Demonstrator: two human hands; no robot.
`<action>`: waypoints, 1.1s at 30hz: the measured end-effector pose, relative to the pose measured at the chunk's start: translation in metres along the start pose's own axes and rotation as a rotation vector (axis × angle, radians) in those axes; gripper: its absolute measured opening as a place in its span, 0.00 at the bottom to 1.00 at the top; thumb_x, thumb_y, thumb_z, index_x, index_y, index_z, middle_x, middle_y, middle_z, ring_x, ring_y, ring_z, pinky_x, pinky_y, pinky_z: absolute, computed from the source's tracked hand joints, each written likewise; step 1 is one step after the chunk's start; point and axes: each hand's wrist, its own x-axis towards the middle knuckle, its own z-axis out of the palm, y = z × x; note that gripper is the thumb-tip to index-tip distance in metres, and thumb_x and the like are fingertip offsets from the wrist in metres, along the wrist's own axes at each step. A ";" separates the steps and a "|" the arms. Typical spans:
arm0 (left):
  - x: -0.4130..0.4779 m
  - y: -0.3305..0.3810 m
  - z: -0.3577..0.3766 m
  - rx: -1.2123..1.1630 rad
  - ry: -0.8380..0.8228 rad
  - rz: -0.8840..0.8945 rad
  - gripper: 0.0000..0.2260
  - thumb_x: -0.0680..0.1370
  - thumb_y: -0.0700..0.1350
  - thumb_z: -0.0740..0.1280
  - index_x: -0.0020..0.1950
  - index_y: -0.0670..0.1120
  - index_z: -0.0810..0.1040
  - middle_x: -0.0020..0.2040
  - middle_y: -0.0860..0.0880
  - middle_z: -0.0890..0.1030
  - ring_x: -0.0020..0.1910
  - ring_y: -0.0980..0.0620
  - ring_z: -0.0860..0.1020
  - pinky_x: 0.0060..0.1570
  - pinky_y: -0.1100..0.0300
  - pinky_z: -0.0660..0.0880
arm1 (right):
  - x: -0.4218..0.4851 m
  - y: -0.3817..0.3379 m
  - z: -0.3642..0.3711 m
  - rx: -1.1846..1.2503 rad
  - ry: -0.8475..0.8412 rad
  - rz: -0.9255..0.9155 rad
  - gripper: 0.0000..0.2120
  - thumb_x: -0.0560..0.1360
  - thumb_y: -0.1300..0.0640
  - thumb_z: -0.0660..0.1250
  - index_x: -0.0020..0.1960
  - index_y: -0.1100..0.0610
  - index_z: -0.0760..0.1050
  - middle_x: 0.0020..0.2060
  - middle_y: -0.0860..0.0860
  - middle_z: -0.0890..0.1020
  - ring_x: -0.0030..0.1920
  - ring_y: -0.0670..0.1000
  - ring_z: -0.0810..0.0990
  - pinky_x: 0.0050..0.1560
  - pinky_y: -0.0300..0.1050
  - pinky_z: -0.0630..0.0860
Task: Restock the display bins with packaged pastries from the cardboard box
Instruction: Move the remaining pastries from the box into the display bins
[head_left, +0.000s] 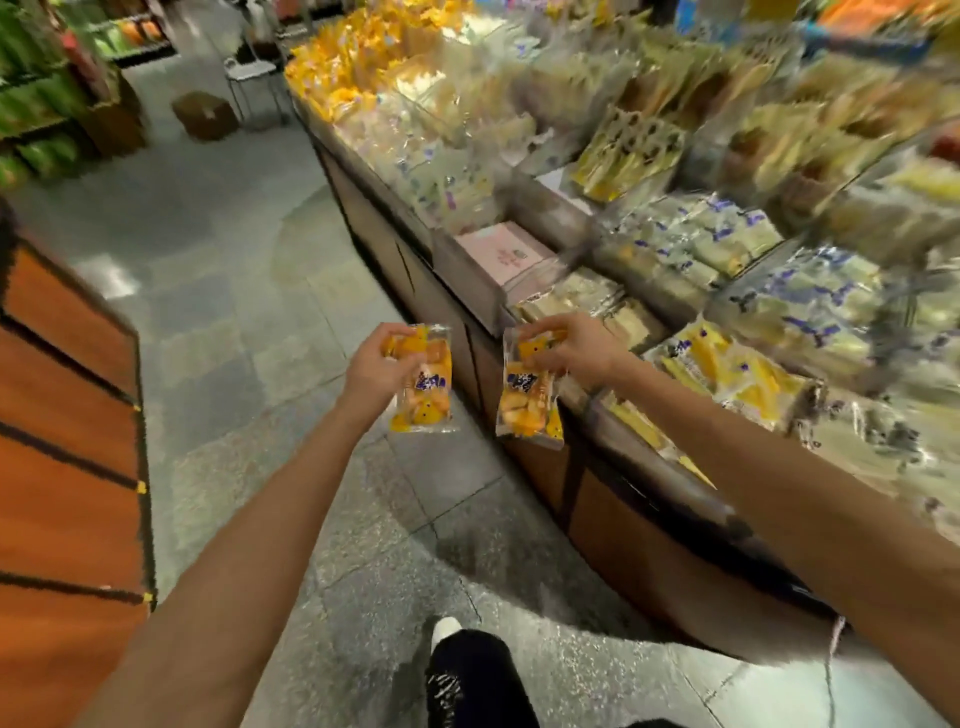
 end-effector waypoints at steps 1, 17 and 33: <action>0.019 0.003 0.005 0.008 -0.029 0.012 0.12 0.73 0.40 0.75 0.53 0.48 0.78 0.43 0.53 0.79 0.41 0.52 0.78 0.38 0.68 0.74 | 0.010 0.006 -0.004 0.022 0.038 0.044 0.12 0.69 0.54 0.77 0.51 0.47 0.82 0.42 0.50 0.83 0.39 0.46 0.80 0.43 0.43 0.75; 0.293 0.036 0.029 -0.049 -0.413 0.089 0.14 0.74 0.40 0.74 0.56 0.50 0.76 0.55 0.50 0.76 0.48 0.53 0.78 0.37 0.62 0.78 | 0.162 -0.002 -0.045 0.373 0.528 0.223 0.13 0.67 0.55 0.78 0.50 0.48 0.80 0.48 0.60 0.85 0.47 0.58 0.85 0.46 0.46 0.82; 0.541 0.017 0.151 -0.182 -0.595 -0.104 0.15 0.73 0.32 0.71 0.48 0.53 0.80 0.54 0.44 0.80 0.53 0.41 0.80 0.51 0.47 0.80 | 0.366 0.091 -0.089 0.322 0.697 0.492 0.13 0.72 0.57 0.75 0.56 0.50 0.80 0.47 0.50 0.83 0.45 0.56 0.84 0.47 0.56 0.82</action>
